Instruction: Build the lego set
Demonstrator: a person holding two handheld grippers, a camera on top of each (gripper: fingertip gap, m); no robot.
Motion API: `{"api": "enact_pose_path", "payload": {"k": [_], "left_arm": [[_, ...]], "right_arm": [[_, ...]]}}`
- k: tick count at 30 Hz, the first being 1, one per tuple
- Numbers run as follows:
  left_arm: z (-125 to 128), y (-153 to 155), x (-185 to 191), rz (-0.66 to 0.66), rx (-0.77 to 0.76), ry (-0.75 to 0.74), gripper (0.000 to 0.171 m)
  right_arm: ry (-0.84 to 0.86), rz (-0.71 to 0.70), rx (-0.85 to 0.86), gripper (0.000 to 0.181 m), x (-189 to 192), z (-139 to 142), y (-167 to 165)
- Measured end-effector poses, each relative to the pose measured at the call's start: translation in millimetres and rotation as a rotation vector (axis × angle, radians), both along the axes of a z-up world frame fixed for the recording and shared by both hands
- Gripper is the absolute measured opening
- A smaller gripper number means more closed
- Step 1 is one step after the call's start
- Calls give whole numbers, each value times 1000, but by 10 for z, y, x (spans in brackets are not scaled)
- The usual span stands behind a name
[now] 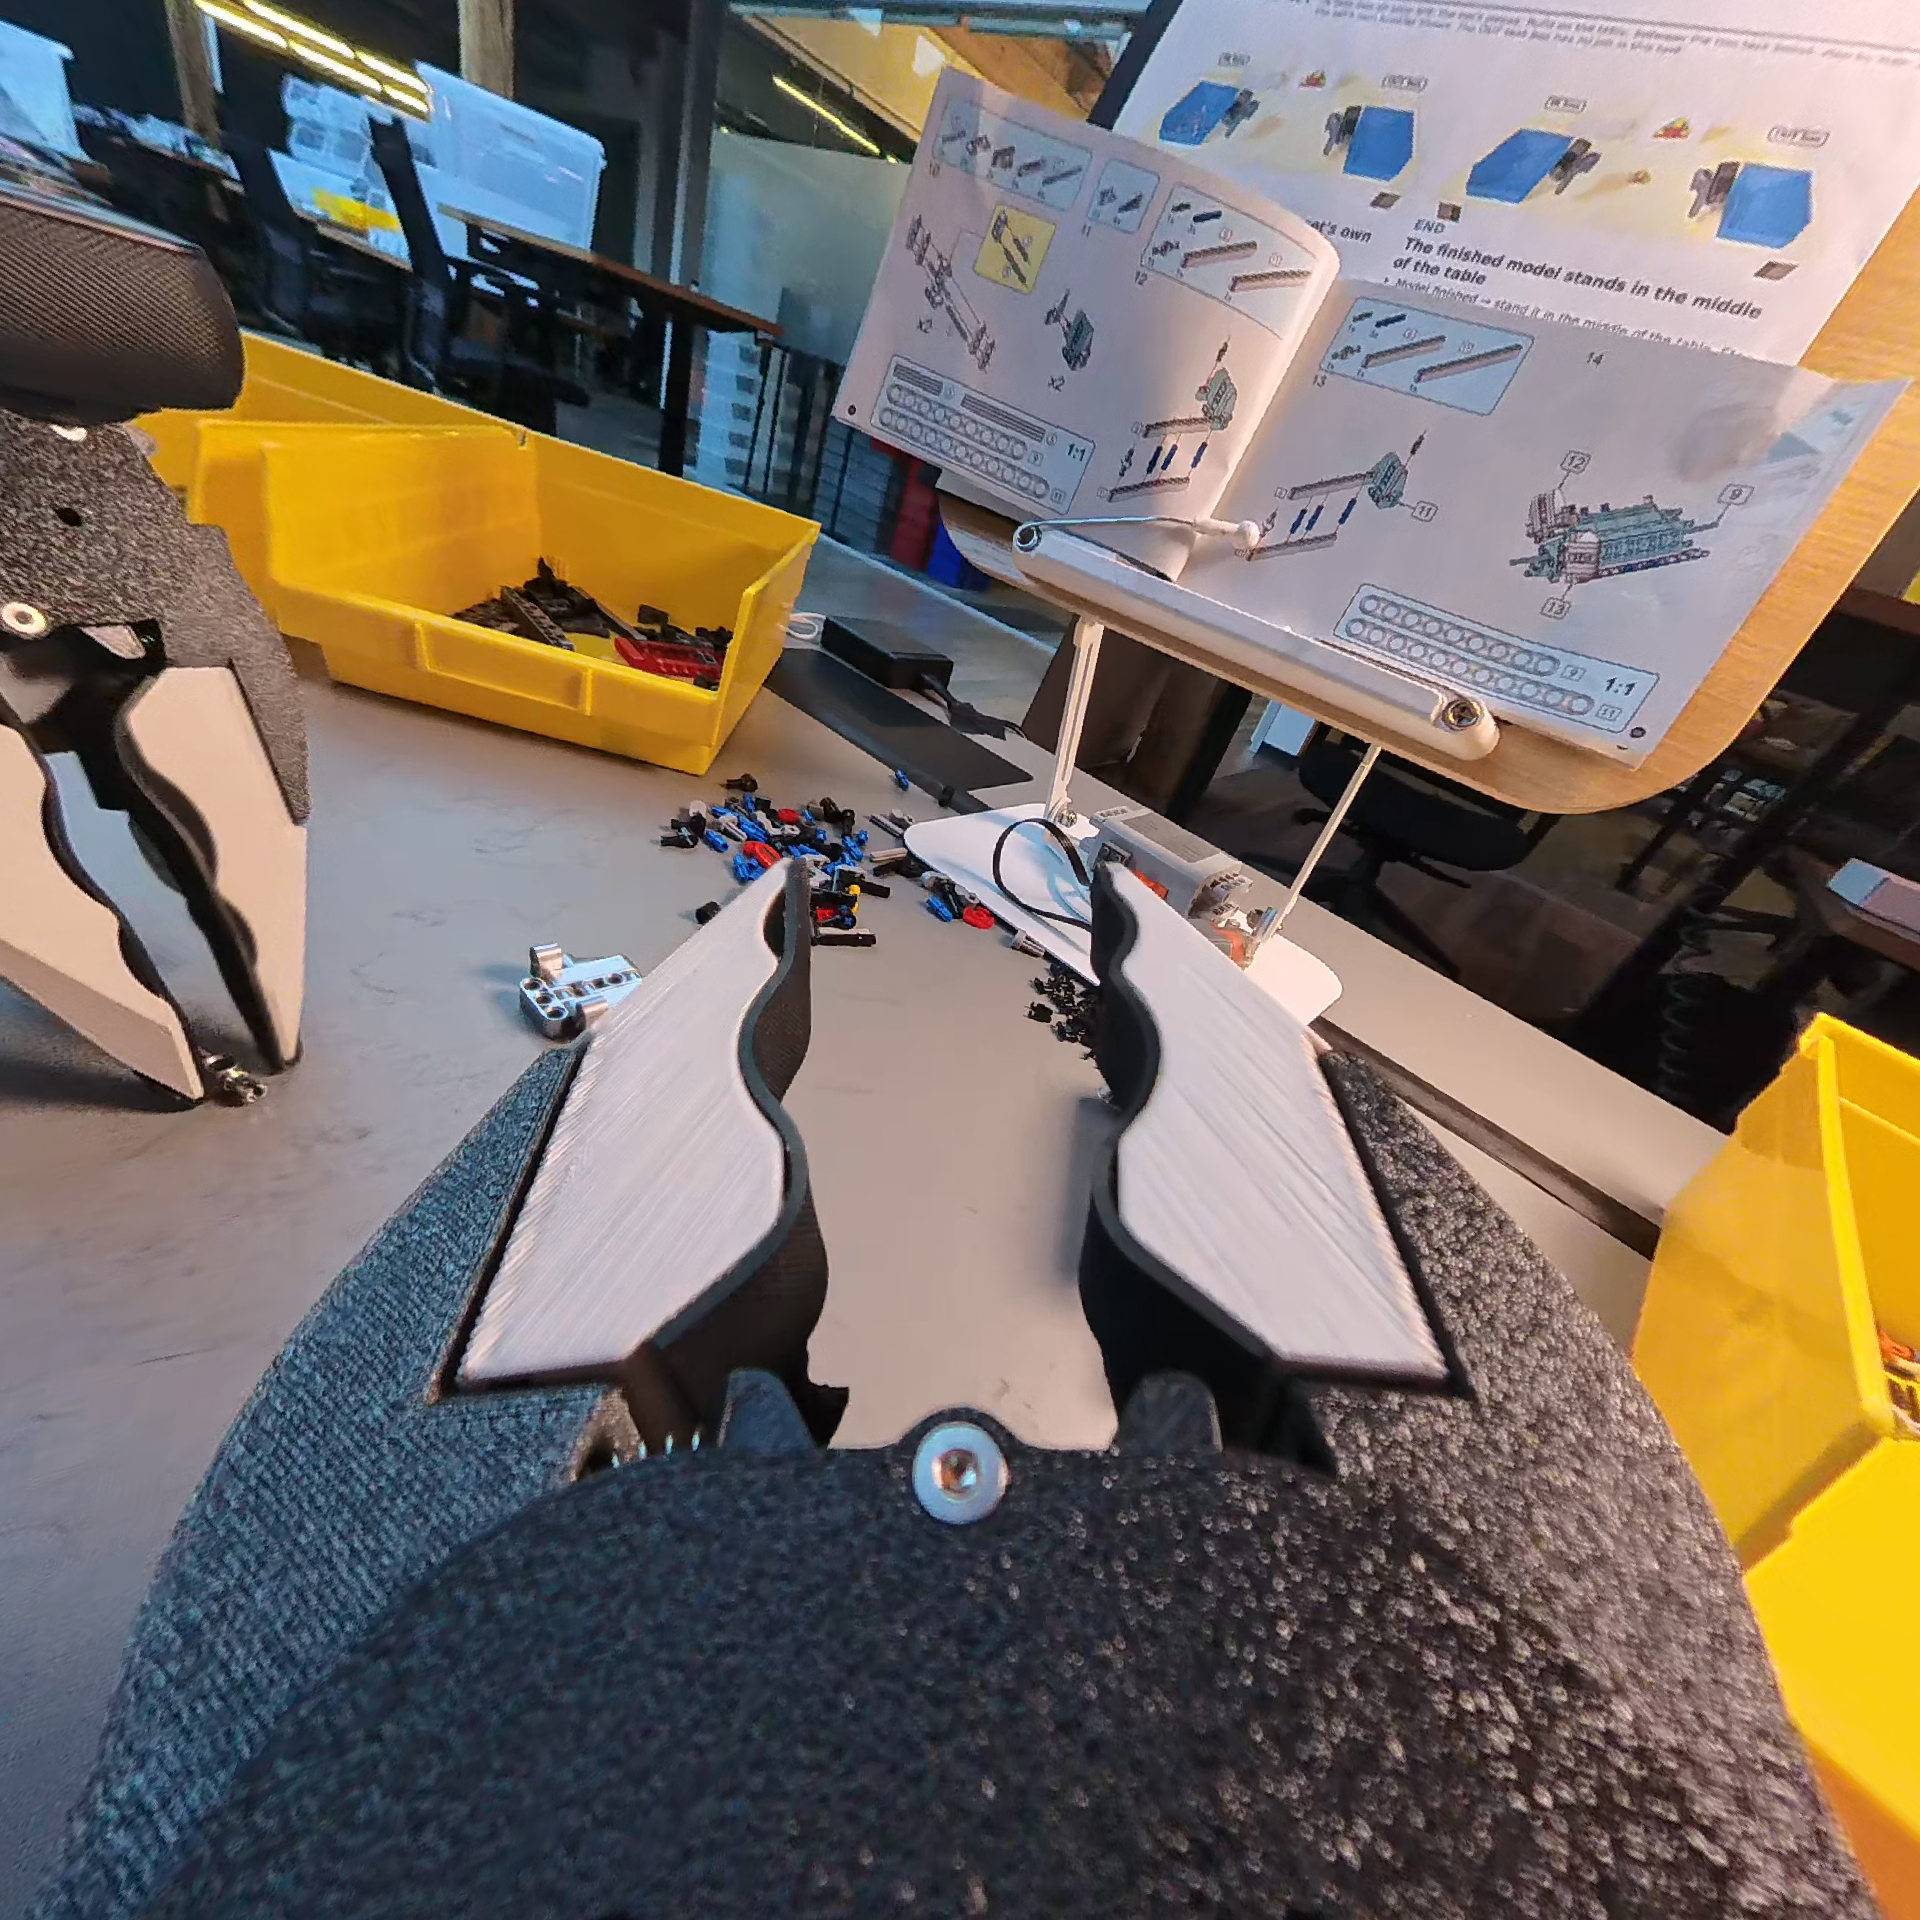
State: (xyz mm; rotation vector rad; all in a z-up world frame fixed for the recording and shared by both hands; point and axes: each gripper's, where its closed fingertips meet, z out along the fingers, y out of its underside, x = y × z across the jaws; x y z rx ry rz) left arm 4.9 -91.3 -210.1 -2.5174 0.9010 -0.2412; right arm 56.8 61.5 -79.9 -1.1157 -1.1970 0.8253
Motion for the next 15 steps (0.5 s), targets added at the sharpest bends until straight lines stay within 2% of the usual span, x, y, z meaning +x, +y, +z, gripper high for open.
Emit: {"api": "enact_pose_path", "payload": {"k": [4, 7, 10, 15], "left_arm": [[33, 36, -15, 21, 44, -33, 27], [204, 148, 7, 85, 142, -157, 31], [504, 362, -97, 203, 336, -282, 35], [1020, 658, -610, 473, 714, -409, 36]], "right_arm": [[6, 1, 3, 53, 12, 25, -6], [10, 2, 7, 53, 18, 40, -11], [13, 1, 9, 53, 21, 47, -11], [9, 3, 8, 54, 13, 31, -20]]}}
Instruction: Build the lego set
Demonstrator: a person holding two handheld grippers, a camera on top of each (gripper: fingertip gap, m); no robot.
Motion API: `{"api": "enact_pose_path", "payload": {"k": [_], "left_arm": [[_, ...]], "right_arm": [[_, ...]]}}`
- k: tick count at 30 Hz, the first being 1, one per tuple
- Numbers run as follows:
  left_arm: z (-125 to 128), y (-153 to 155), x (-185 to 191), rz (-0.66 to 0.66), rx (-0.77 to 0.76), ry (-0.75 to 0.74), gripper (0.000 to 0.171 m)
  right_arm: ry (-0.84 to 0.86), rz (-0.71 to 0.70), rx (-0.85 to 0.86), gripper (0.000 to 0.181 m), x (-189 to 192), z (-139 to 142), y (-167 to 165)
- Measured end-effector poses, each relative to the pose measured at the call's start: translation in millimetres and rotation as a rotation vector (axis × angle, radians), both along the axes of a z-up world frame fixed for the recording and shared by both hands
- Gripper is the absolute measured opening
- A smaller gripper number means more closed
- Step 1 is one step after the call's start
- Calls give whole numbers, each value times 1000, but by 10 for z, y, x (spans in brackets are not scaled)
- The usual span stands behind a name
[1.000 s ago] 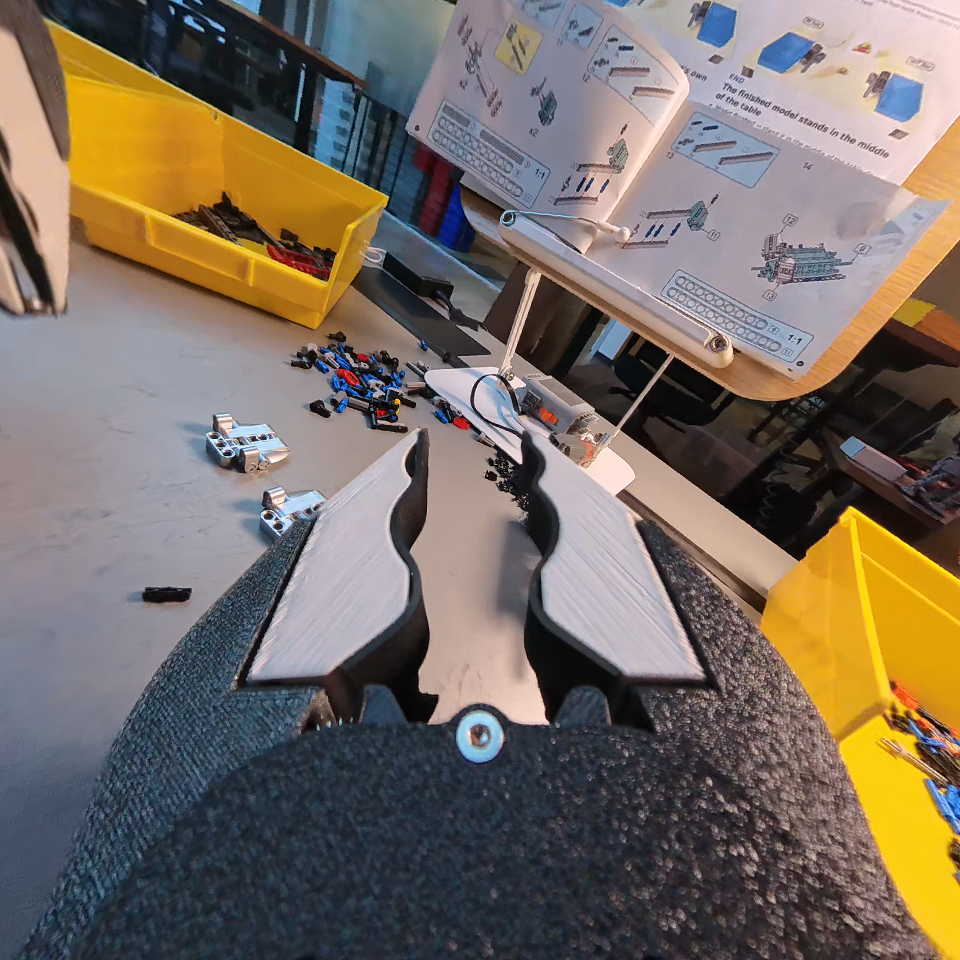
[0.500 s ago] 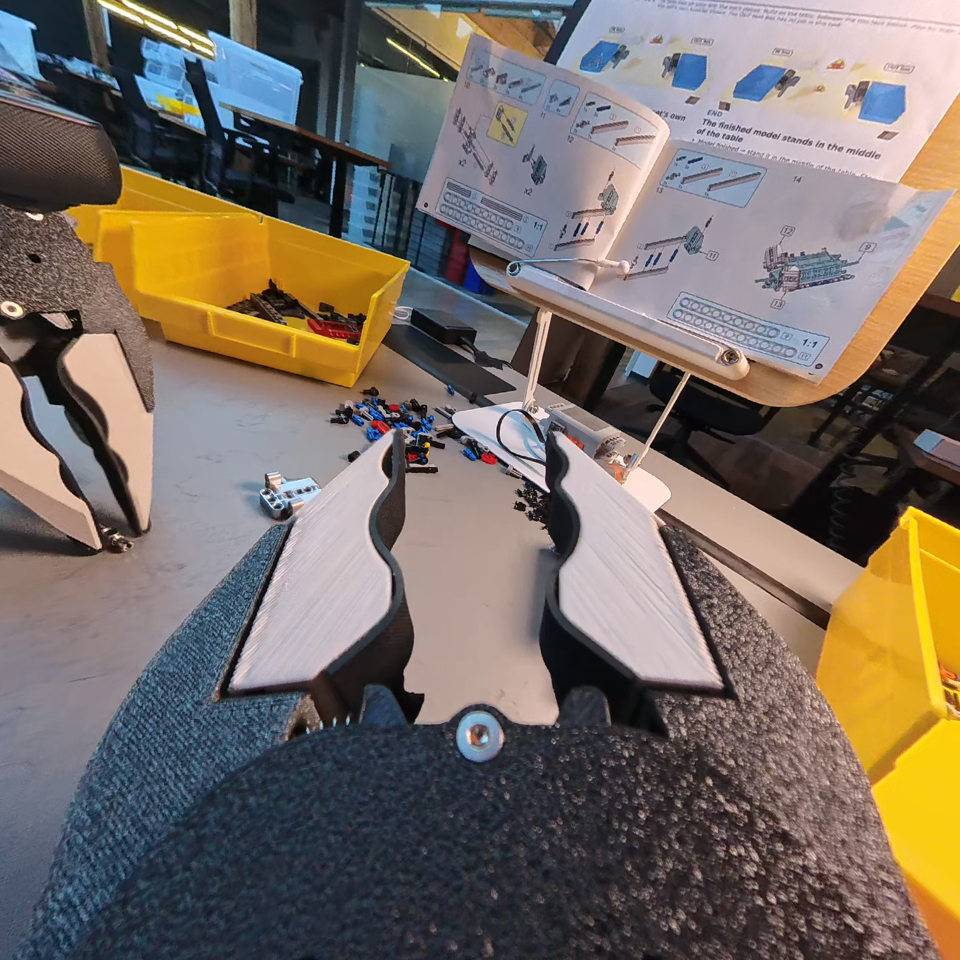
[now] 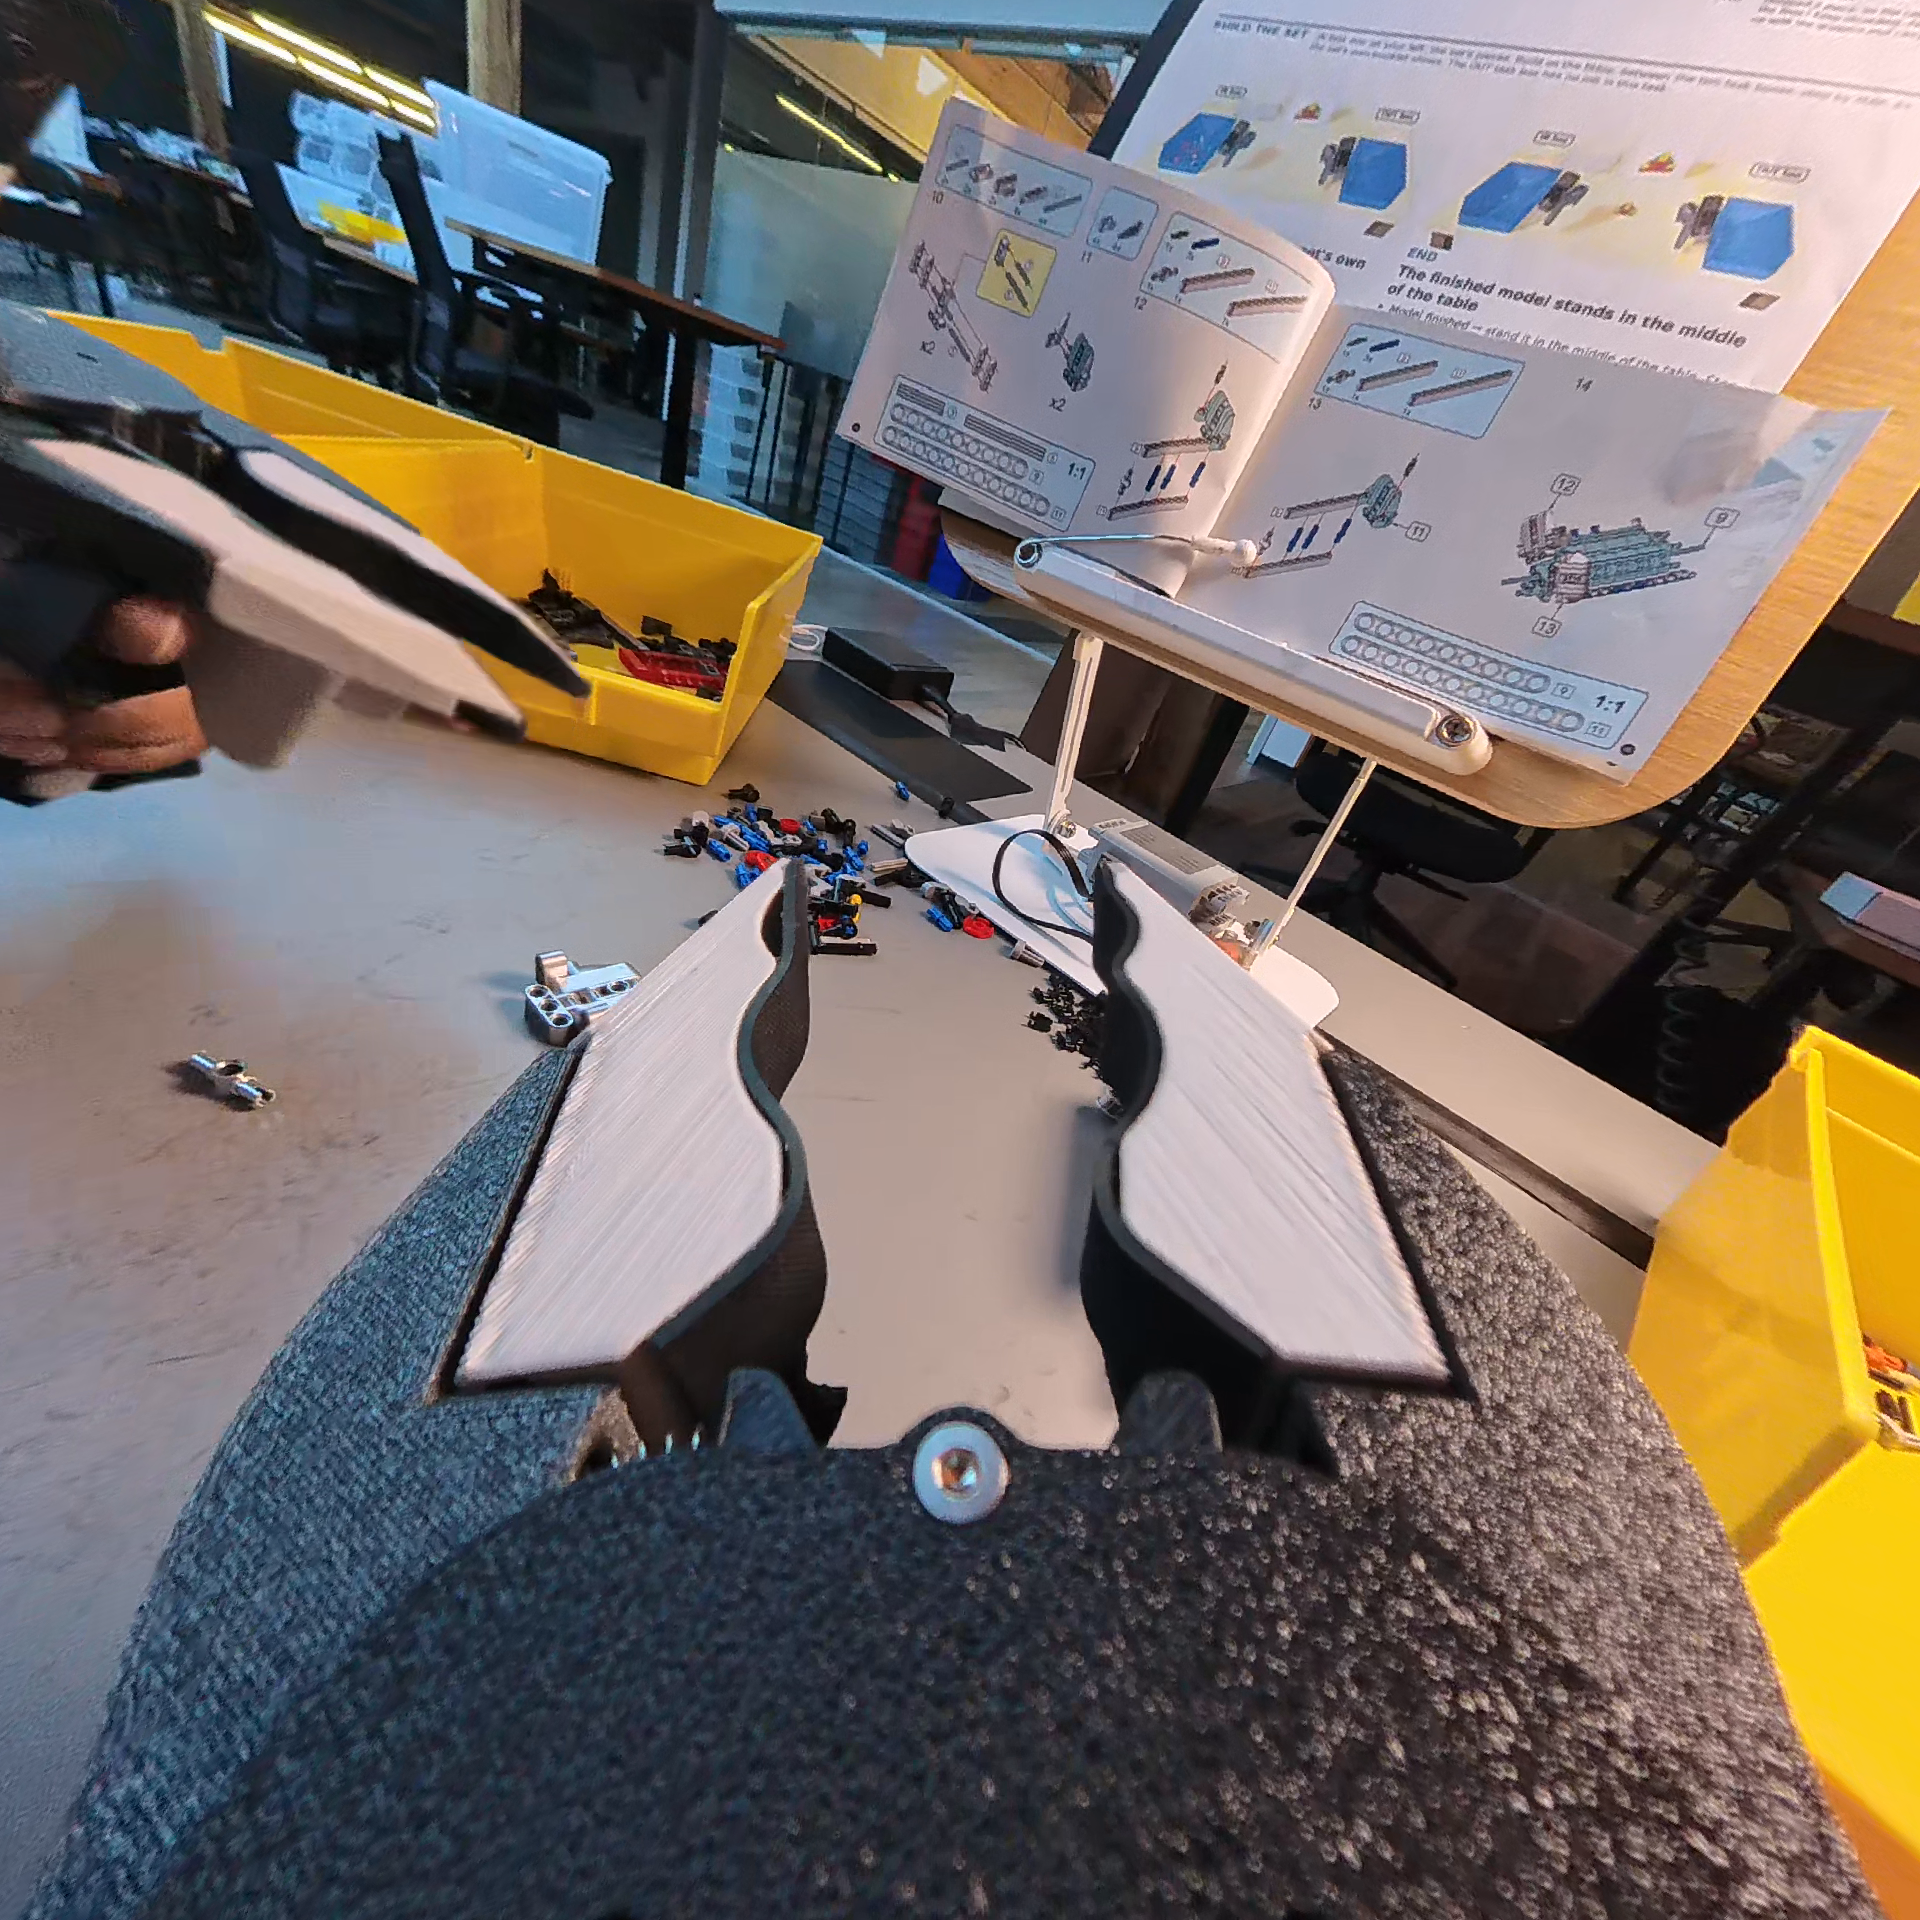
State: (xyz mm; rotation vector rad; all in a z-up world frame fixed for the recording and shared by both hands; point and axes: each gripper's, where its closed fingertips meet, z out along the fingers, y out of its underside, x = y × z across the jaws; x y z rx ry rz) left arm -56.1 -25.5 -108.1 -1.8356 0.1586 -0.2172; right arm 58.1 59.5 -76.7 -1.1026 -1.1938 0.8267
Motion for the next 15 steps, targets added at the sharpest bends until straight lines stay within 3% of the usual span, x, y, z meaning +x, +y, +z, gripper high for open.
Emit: {"api": "enact_pose_path", "payload": {"k": [5, 10, 15], "left_arm": [[537, 287, -434, 199, 218, 35, 31], [1323, 783, -682, 328, 448, 115, 4], [1762, 1388, -944, 411, 514, 192, 0]], "right_arm": [[-8, 17, 7, 54, -25, -15, -45], [-26, 14, 24, 54, -27, -55, -40], [-18, 16, 32, 53, -6, -18, -33]]}}
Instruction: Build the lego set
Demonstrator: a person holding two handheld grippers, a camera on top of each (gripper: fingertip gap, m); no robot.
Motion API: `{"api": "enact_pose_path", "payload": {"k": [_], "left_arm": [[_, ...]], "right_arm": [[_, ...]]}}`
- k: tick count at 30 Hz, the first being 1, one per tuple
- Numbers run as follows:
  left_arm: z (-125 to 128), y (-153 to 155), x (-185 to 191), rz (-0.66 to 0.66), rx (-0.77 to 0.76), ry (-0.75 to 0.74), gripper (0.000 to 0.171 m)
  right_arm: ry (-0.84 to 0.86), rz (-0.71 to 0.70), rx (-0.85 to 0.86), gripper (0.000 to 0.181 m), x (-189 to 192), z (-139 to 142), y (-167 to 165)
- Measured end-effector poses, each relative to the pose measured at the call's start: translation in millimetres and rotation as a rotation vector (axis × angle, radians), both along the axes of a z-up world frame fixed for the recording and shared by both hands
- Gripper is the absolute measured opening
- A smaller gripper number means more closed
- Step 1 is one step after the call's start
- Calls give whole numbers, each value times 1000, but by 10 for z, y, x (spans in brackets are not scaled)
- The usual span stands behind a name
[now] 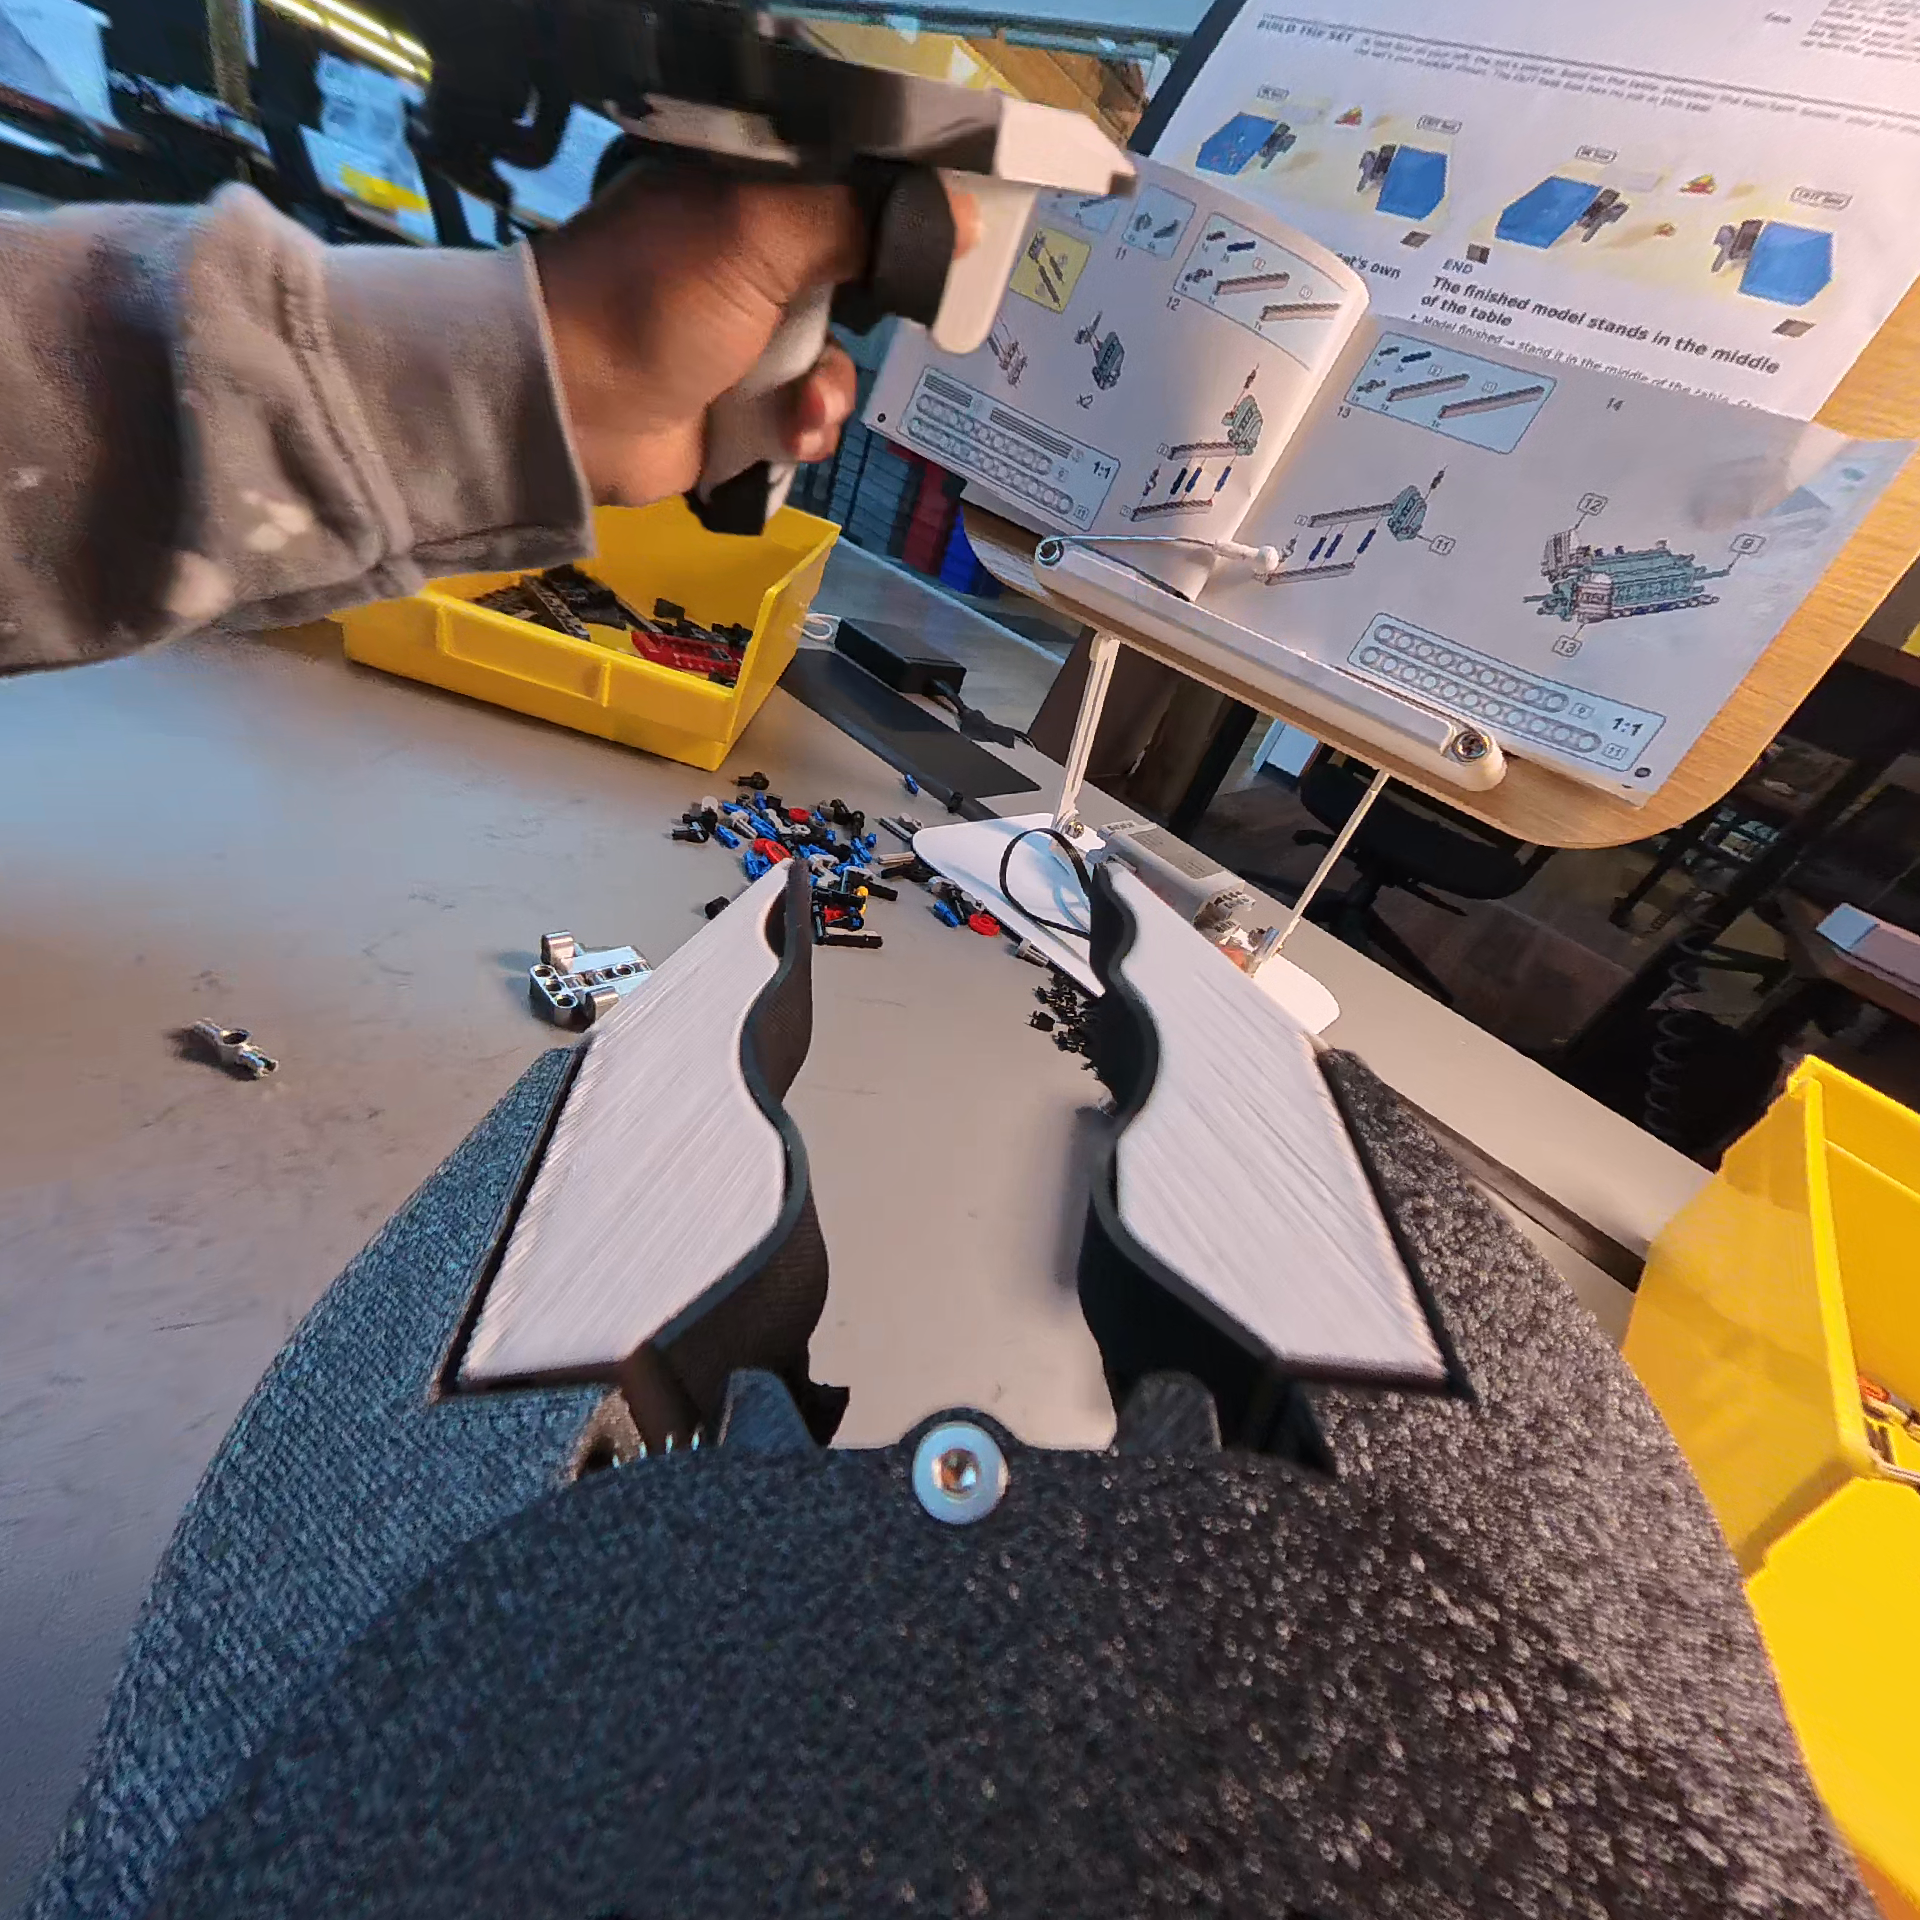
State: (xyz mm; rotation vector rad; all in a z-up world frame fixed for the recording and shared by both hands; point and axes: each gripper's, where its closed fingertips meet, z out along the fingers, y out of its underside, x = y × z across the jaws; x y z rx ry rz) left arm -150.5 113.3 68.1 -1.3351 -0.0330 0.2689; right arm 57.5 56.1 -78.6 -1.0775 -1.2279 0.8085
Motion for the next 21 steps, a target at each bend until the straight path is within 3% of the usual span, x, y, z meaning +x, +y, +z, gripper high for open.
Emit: {"api": "enact_pose_path", "payload": {"k": [6, 21], "left_arm": [[-47, 459, -280, 66, -35, -22, 0], [-135, 596, -449, 133, -31, -42, 0]], "right_arm": [[-7, 8, 23, 51, -21, 3, -27], [-19, 44, 96, 49, -37, 47, -138]]}}
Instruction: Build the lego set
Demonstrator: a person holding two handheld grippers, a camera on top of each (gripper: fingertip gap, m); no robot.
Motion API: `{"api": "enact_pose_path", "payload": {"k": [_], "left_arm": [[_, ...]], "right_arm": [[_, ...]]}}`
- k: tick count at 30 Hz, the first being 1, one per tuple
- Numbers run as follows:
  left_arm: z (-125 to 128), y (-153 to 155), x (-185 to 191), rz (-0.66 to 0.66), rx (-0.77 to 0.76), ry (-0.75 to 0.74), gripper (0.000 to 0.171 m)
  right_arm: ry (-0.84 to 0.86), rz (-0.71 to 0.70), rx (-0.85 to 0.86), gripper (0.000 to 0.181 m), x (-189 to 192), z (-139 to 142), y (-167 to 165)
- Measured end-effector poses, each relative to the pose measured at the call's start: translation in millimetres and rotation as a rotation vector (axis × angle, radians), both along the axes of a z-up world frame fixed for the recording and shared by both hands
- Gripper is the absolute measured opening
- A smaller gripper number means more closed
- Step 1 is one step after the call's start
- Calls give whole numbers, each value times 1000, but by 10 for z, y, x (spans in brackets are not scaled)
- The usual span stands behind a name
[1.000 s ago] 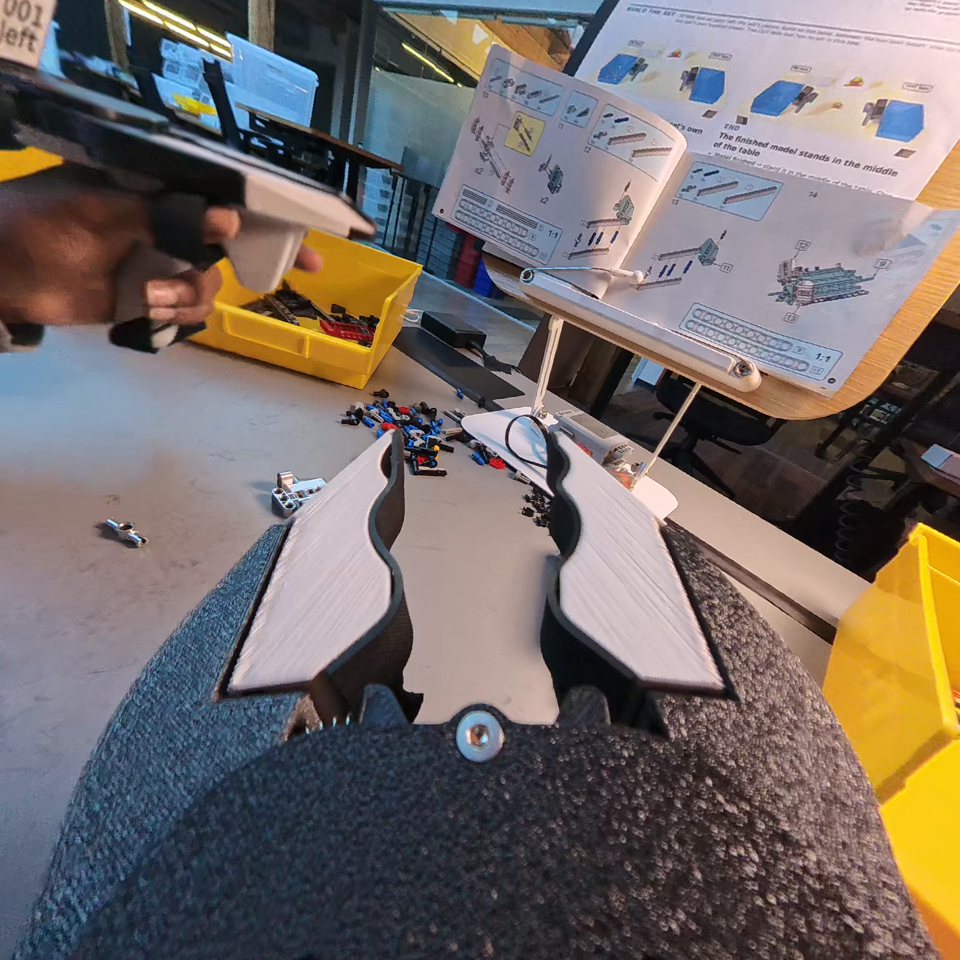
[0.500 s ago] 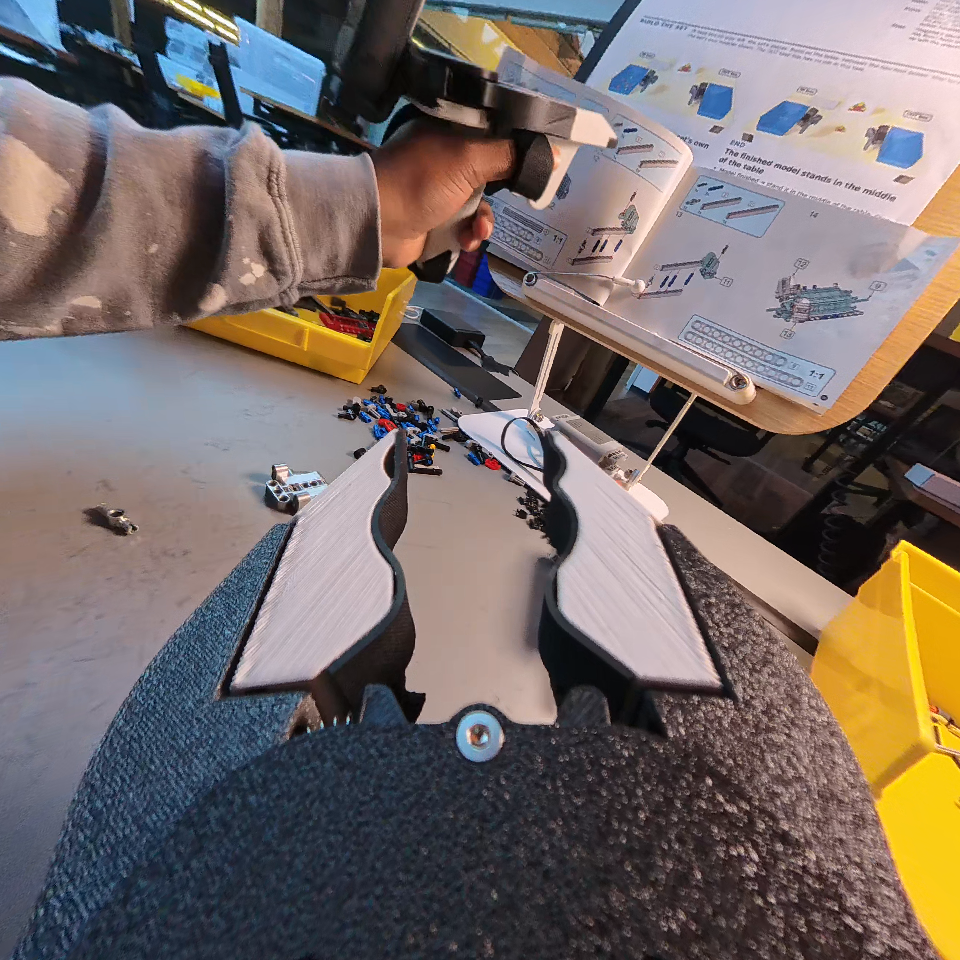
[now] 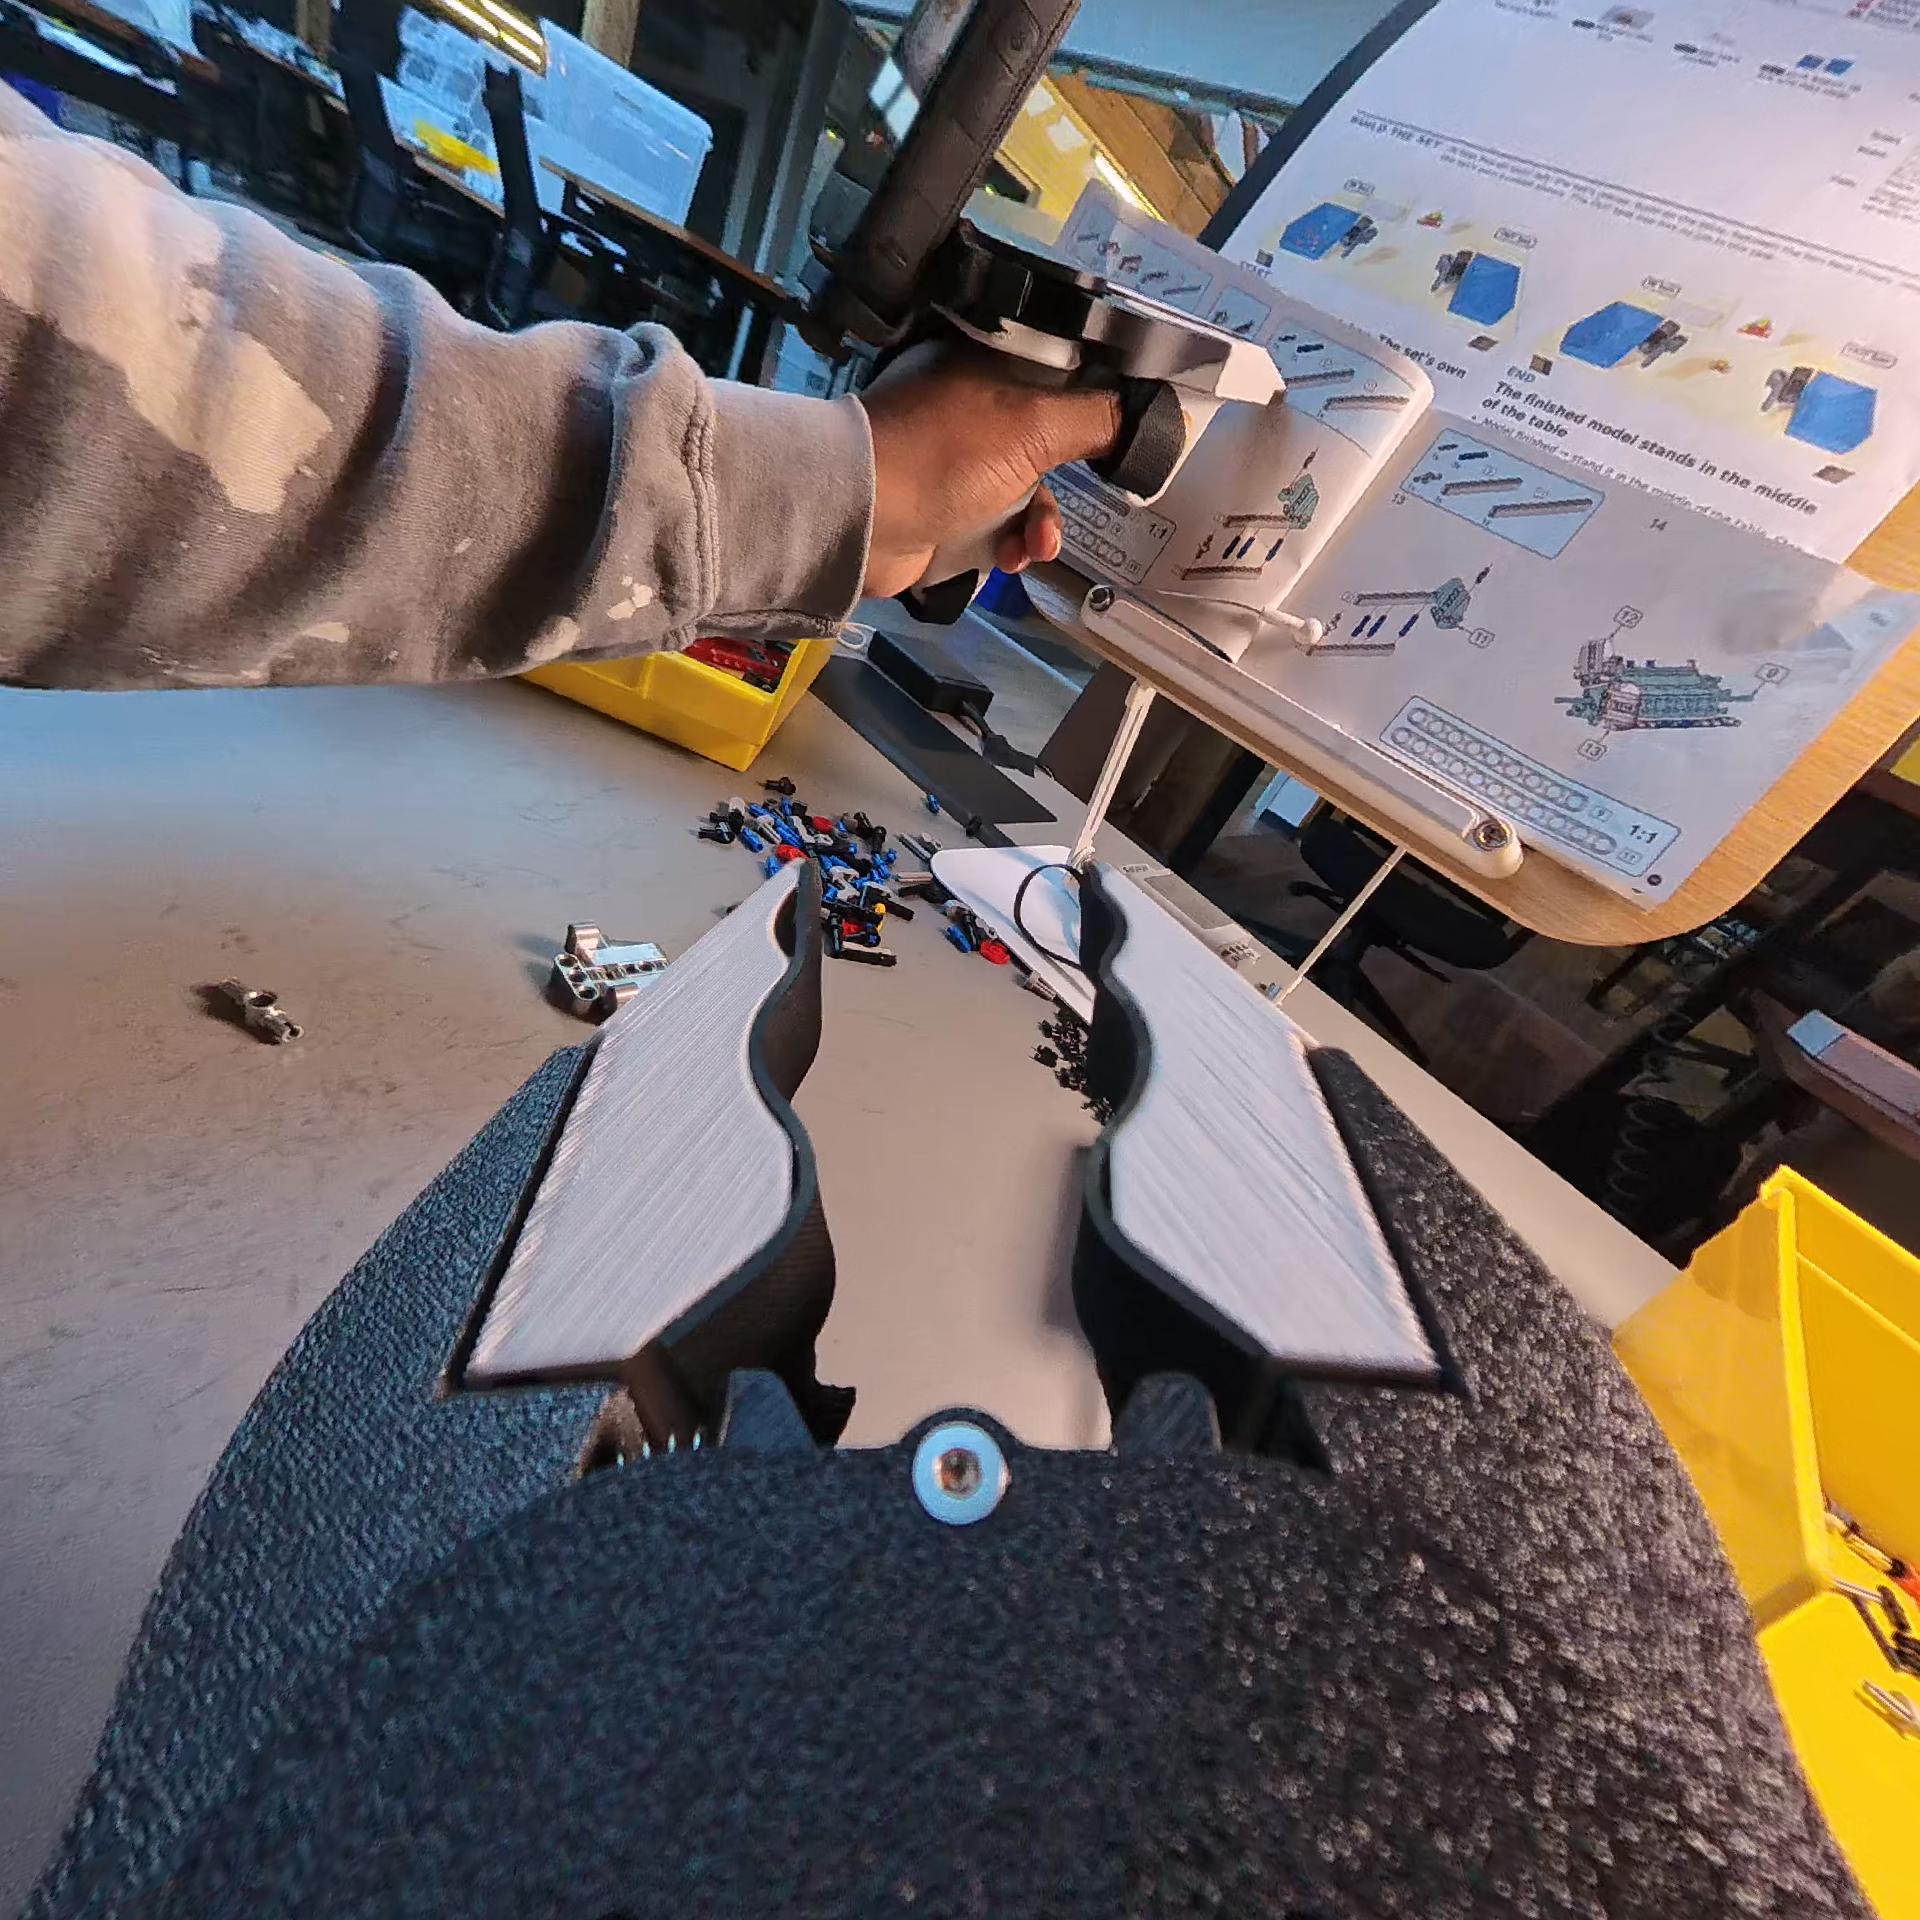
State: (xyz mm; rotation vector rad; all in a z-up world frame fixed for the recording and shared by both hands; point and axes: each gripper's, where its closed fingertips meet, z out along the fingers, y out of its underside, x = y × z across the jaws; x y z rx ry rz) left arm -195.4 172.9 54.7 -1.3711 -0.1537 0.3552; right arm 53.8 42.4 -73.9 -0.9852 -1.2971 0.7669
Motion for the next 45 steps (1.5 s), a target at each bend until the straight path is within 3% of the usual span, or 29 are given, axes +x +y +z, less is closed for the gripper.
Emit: {"api": "enact_pose_path", "payload": {"k": [9, 14, 18, 21, 23, 26, 28, 31, 35, 37, 45], "left_arm": [[-27, -34, 66, -30, -35, -8, 0], [-120, -327, 219, -69, -82, 22, 0], [-142, -772, 253, -98, -82, 25, 0], [-39, -1262, 59, -57, -96, 66, 0], [54, -1659, -275, 22, -128, 82, 0], [34, -2301, -1065, 172, -286, 17, 9], [-158, -2778, -1669, 273, -437, -100, 16], [-704, -3514, -2410, 400, -672, -335, 22], [-1549, -4211, -2661, 421, -979, -620, 25], [-1767, -4334, -2683, 424, -1040, -659, 25], [-2204, -4235, -2743, 413, -1115, -780, 26]], "right_arm": [[-4, -3, 8, 48, 14, -7, 5], [7, -18, 6, 48, 58, 27, 60], [1, -21, -10, 48, 59, -9, 86], [-17, -18, -12, 48, 40, -67, 75], [-25, -16, -8, 48, 33, -83, 60], [-27, -9, -13, 48, 21, -92, 36], [-33, -4, -21, 48, 10, -115, 23], [-44, 4, -28, 48, -9, -147, -7], [-62, 7, -26, 47, -32, -199, -37], [-73, 5, -31, 47, -42, -235, -36], [-94, -12, -36, 46, -51, -305, -16]]}}
